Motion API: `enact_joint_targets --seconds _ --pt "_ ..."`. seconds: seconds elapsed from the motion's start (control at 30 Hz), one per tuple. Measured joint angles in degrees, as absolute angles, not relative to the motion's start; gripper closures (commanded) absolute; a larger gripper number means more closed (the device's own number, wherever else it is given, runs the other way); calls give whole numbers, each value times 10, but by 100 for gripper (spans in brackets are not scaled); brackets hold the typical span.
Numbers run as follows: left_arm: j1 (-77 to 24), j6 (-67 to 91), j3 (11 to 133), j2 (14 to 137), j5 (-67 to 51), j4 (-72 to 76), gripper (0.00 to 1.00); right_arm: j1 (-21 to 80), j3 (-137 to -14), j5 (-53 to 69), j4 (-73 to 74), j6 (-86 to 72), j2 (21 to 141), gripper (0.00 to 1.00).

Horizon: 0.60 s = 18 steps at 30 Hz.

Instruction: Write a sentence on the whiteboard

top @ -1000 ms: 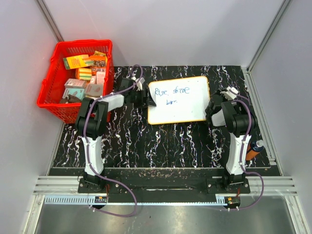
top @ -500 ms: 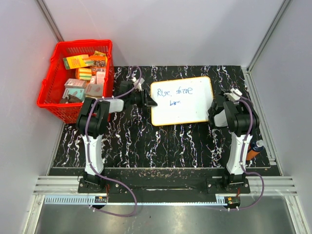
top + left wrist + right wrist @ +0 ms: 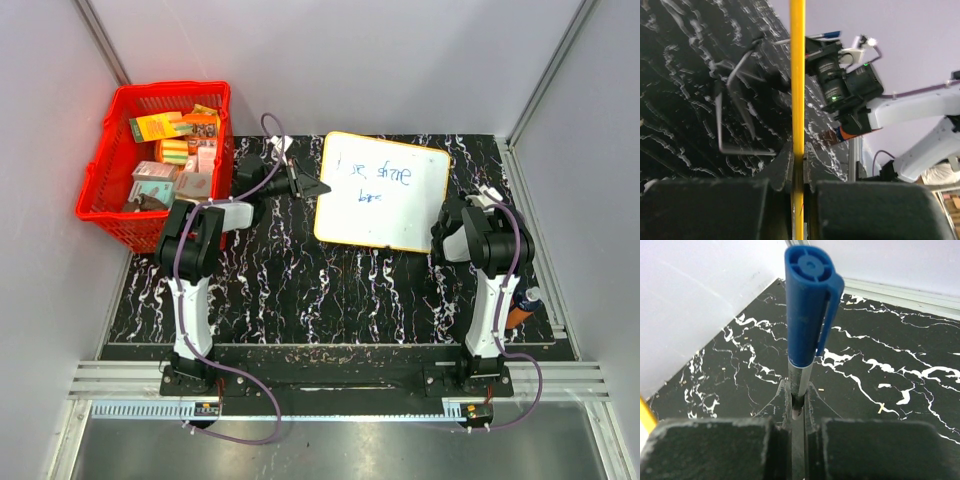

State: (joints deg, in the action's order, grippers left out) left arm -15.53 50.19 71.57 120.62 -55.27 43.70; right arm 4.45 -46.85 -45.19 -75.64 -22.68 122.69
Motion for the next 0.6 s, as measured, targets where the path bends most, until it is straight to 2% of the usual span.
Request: enact_joint_targets --seconds 0.17,0.4,0.6 --pt "-157 518 729 1206 -582 482 100 44 -468 -447 -754 -228 1227 100" --pt "-157 402 734 1173 -565 340 100 44 -453 -418 -740 -202 1204 100" --pt "-172 314 723 1118 -543 257 100 74 -417 -342 -731 -160 1084 100"
